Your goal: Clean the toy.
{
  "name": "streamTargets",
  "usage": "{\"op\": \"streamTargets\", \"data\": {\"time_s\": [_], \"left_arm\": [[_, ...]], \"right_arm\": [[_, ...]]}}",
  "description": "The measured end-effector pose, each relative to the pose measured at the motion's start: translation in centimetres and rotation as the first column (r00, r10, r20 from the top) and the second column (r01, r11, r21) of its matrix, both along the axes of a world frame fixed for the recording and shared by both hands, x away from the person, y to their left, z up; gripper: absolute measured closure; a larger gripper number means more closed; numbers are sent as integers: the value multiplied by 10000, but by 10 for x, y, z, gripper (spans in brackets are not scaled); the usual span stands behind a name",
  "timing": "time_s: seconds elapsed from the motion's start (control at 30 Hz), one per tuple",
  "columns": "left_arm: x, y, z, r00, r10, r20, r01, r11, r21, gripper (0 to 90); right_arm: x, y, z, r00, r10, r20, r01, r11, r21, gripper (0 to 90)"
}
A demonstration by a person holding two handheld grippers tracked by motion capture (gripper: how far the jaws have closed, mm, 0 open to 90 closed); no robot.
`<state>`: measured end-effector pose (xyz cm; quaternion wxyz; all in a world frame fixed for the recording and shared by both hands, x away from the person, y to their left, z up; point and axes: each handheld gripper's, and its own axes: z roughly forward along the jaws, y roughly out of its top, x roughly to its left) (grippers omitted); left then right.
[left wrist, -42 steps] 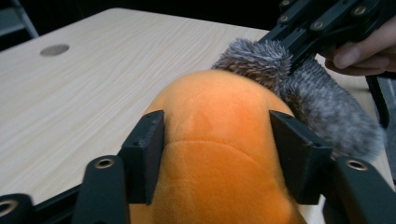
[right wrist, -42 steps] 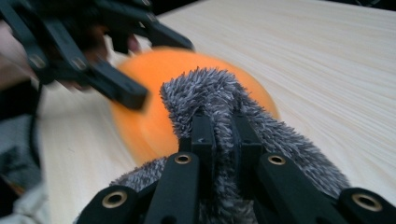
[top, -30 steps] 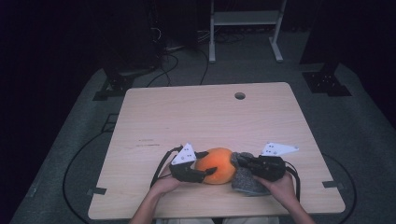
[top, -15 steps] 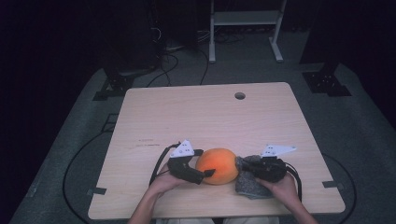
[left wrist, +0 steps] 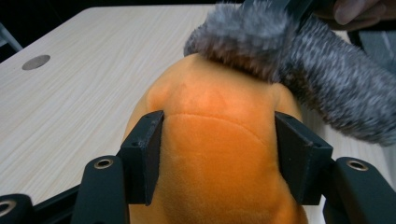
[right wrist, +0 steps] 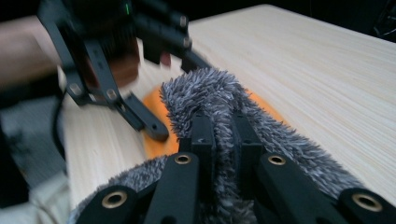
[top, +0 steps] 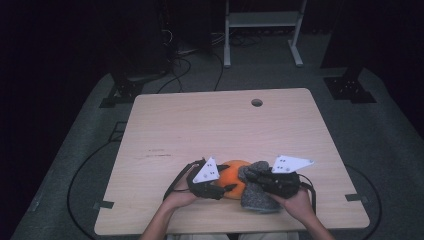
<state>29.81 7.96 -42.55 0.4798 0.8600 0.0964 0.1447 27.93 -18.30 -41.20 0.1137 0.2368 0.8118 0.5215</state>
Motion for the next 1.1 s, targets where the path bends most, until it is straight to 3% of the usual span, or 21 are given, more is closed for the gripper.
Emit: {"op": "streamTargets", "data": {"time_s": [0.1,0.17,0.23,0.33,0.4,0.43,0.47,0.5,0.53,0.63,0.67,0.7,0.8,0.9,0.97,1.03,1.1], "left_arm": [[0,2,-1,9999,52,-132,-54,9999,-141,382],[1,2,-1,9999,68,-151,-71,9998,-186,379],[1,1,-1,9999,64,-155,-67,9997,-225,376],[0,1,-1,9999,33,-125,-36,9998,-192,375],[1,2,-1,9996,50,-260,-55,9998,-184,354],[2,4,0,9986,85,-524,-100,9995,-294,319],[5,7,0,9953,84,-967,-129,9989,-461,276],[9,10,2,9875,124,-1572,-241,9970,-732,228],[11,13,2,9827,212,-1842,-361,9963,-779,190],[18,15,-2,9531,548,-2977,-684,9970,-354,117],[19,14,-6,9464,596,-3175,-716,9971,-262,125],[19,14,-8,9459,552,-3199,-692,9971,-325,156],[14,15,-3,9761,594,-2090,-673,9972,-312,330],[9,12,2,9952,704,-684,-729,9967,-352,388],[5,7,4,9951,880,448,-878,9961,-69,391],[4,2,3,9954,666,689,-671,9977,48,382],[3,-1,-1,9966,387,723,-404,9989,221,358]], "right_arm": [[1,-2,-3,10000,-72,-38,71,9997,-240,818],[3,-8,-4,9990,-437,-30,435,9971,-619,817],[5,-16,-5,9973,-702,-236,688,9962,-533,818],[3,-14,0,9989,-466,-99,465,9989,-70,817],[4,-8,-1,9993,-361,-78,359,9990,-257,817],[5,-7,-3,9992,-356,-154,351,9989,-309,817],[6,-7,-6,9989,-380,-265,372,9989,-302,817],[8,-8,-8,9985,-405,-376,394,9988,-278,817],[8,-9,-9,9980,-418,-477,405,9988,-276,818],[6,-12,-11,9978,-472,-466,456,9984,-342,817],[6,-13,-11,9974,-448,-558,431,9986,-317,818],[6,-13,-11,9973,-419,-603,400,9987,-325,817],[4,-12,-10,9976,-455,-516,434,9982,-413,818],[2,-13,-4,9982,-516,-317,505,9982,-333,818],[0,-14,1,9986,-532,40,533,9986,-56,818],[-2,-10,5,9994,-180,282,168,9990,421,818],[-3,0,5,9990,4,456,-10,9999,130,818]]}}
